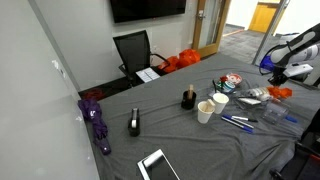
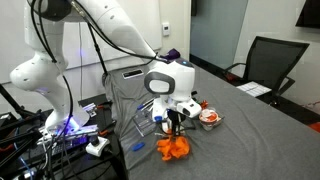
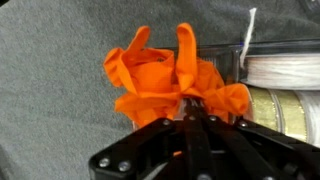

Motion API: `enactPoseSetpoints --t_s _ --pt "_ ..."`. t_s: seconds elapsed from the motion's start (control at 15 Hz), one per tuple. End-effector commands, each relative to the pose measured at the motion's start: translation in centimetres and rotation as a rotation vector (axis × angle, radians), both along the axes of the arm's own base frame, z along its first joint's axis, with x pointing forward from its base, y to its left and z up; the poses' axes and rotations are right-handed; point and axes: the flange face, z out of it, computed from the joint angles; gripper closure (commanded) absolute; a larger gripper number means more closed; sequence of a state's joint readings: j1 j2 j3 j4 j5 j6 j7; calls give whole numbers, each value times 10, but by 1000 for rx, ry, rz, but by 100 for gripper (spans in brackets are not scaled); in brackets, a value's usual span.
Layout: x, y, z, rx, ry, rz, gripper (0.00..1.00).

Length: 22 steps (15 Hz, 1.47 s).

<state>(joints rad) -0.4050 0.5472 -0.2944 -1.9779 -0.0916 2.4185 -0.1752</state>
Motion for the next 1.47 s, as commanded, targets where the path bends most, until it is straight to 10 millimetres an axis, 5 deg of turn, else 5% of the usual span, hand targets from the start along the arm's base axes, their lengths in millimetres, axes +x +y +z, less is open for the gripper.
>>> enactPoseSetpoints --t_s 0.0,0.33,1.0,1.4 --pt "1 4 -31 -47 -12 -2 100" --pt "-2 2 -59 -77 -21 1 100" --pt "-4 -11 -46 -107 -25 22 100" --pt "-7 -25 -60 -268 -60 44 100"
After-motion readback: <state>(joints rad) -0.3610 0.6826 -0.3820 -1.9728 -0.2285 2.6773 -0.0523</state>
